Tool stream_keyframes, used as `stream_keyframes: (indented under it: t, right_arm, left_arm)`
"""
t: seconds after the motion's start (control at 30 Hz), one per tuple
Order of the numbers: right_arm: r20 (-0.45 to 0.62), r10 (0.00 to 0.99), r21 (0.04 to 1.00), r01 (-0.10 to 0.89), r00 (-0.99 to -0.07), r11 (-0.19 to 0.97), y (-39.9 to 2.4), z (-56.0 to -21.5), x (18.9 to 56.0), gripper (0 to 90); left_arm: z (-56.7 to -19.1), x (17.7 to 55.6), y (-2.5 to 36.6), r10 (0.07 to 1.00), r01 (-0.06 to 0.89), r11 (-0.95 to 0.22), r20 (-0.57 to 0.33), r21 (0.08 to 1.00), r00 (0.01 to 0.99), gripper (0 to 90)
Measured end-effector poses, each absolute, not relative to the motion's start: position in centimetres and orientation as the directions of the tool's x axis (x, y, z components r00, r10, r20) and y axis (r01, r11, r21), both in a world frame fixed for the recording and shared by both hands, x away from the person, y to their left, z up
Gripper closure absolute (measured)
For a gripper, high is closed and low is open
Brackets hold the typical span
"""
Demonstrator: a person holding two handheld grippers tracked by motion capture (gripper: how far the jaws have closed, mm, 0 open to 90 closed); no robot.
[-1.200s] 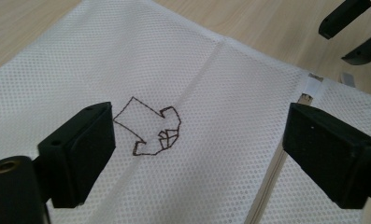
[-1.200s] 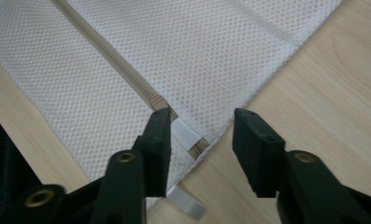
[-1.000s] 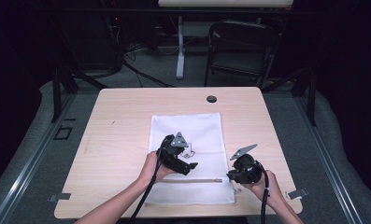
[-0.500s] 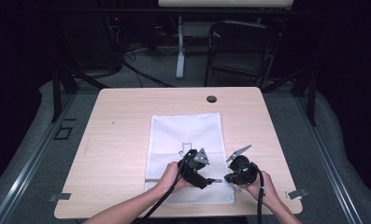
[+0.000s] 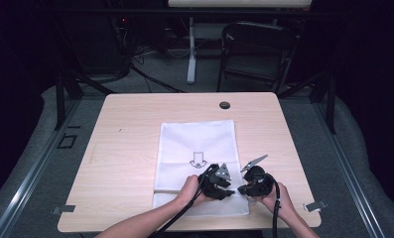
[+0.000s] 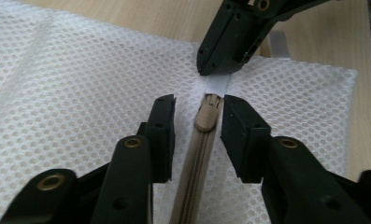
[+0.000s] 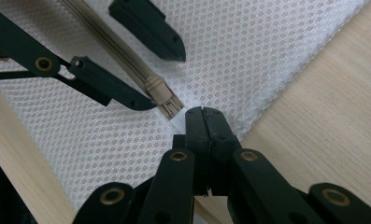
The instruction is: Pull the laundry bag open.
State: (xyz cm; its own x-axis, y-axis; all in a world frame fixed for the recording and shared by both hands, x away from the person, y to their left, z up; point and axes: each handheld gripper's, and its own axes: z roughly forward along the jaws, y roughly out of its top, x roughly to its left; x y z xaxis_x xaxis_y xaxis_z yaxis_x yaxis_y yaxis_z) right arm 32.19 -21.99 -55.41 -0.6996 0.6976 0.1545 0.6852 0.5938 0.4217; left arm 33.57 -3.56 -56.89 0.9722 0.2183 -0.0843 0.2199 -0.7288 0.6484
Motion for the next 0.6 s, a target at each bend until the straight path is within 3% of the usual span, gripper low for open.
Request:
stream_keyframes:
  t: [0.17,0.47,0.6]
  right_arm:
    - [0.152,0.696,0.424,0.682,-0.702,0.596,-21.94,-55.41,32.15,90.0]
    - [0.158,0.701,0.426,0.689,-0.695,0.587,-21.91,-55.44,32.13,90.0]
    - [0.172,0.707,0.429,0.698,-0.686,0.573,-21.82,-55.45,32.08,89.1]
  left_arm:
    - [-56.96,33.62,-3.65,0.202,0.215,-0.730,-0.095,0.649,0.975,78.7]
    - [-56.85,33.51,-3.79,0.199,0.207,-0.744,-0.086,0.635,0.976,80.7]
    - [-57.25,33.79,-3.74,0.194,0.228,-0.726,-0.125,0.649,0.973,79.5]
